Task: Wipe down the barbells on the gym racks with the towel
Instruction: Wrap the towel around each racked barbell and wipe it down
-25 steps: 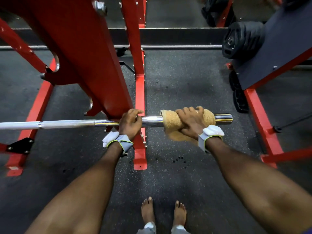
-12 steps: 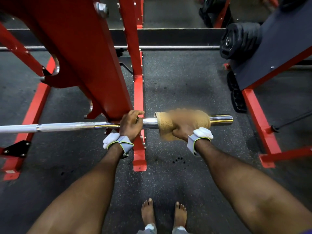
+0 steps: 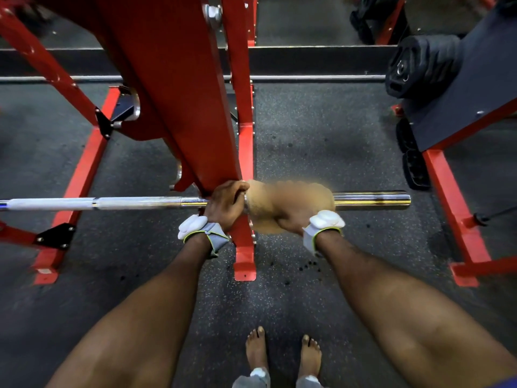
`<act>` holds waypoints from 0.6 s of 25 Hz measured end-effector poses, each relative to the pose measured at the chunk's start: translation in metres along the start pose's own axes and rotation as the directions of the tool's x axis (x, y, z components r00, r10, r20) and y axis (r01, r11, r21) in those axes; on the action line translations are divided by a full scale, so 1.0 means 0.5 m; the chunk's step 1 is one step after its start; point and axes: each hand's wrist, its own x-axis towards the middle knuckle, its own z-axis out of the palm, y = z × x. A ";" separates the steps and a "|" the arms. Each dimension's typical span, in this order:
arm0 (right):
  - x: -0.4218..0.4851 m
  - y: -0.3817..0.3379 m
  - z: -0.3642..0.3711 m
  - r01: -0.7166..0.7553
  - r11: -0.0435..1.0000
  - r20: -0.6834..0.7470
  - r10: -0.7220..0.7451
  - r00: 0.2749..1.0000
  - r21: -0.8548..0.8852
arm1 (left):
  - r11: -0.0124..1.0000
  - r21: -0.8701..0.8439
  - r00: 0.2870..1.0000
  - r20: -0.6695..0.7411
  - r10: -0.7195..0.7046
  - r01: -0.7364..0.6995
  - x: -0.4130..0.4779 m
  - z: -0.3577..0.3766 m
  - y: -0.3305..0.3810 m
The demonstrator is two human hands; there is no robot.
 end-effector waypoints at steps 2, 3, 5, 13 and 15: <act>-0.023 0.079 0.004 0.004 1.000 0.049 -0.005 0.999 0.031 | 1.000 -0.007 1.000 -0.003 -0.007 0.007 -0.006 -0.004 -0.010; -0.032 0.105 0.002 -0.038 0.999 0.082 0.035 0.996 0.036 | 1.000 -0.013 1.000 -0.005 -0.012 0.012 -0.007 -0.004 -0.011; -0.035 0.095 -0.004 -0.131 0.991 0.110 0.131 0.985 -0.004 | 1.000 -0.023 0.999 -0.029 -0.016 0.015 -0.010 -0.004 -0.016; 0.065 -0.092 -0.037 -0.185 0.981 0.108 0.178 0.978 0.061 | 0.981 0.183 0.996 -0.046 0.082 -0.072 -0.015 0.004 -0.072; 0.082 -0.061 -0.047 -0.092 0.982 0.144 0.069 0.987 0.163 | 0.956 0.279 0.991 -0.063 0.115 -0.093 -0.018 0.017 -0.072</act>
